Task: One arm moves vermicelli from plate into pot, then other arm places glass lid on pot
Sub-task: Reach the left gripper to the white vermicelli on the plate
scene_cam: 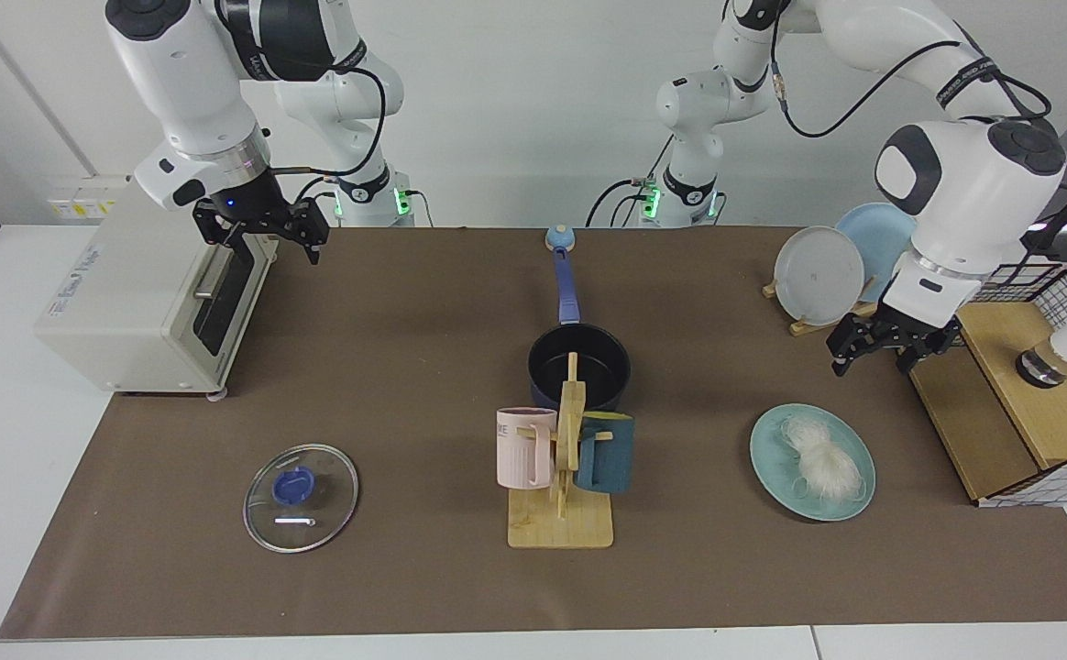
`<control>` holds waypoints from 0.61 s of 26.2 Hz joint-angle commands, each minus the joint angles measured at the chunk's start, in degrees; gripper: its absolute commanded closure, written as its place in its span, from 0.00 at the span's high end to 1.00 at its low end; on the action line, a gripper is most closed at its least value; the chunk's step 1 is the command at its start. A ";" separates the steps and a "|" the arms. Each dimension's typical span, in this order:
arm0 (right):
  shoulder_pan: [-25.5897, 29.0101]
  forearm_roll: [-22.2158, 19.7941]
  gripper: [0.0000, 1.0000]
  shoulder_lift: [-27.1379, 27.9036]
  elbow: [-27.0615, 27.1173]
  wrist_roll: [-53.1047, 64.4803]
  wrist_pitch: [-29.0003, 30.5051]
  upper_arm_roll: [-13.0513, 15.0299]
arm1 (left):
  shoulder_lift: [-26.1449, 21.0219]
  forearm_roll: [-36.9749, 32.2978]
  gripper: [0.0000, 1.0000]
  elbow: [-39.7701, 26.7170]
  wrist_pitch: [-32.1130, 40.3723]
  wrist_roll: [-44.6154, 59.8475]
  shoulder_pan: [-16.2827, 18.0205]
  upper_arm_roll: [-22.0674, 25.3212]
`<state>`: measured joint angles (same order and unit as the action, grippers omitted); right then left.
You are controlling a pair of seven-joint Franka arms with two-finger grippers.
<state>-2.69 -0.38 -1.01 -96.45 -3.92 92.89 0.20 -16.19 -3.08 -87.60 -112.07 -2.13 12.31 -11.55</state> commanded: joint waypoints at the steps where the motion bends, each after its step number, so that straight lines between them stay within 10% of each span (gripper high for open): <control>1: 0.05 0.20 1.00 0.05 0.30 -0.91 0.10 -0.11 | -5.50 -1.32 1.00 5.32 -1.39 1.24 -0.71 0.30; 16: 0.67 0.29 1.00 -0.04 0.30 -1.26 0.71 -0.11 | -18.97 -6.15 1.00 10.17 -10.97 6.78 -1.85 0.04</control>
<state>-2.58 -0.38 -1.01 -96.41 -3.94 93.38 0.44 -32.62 -7.57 -80.78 -122.97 3.09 11.17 -11.73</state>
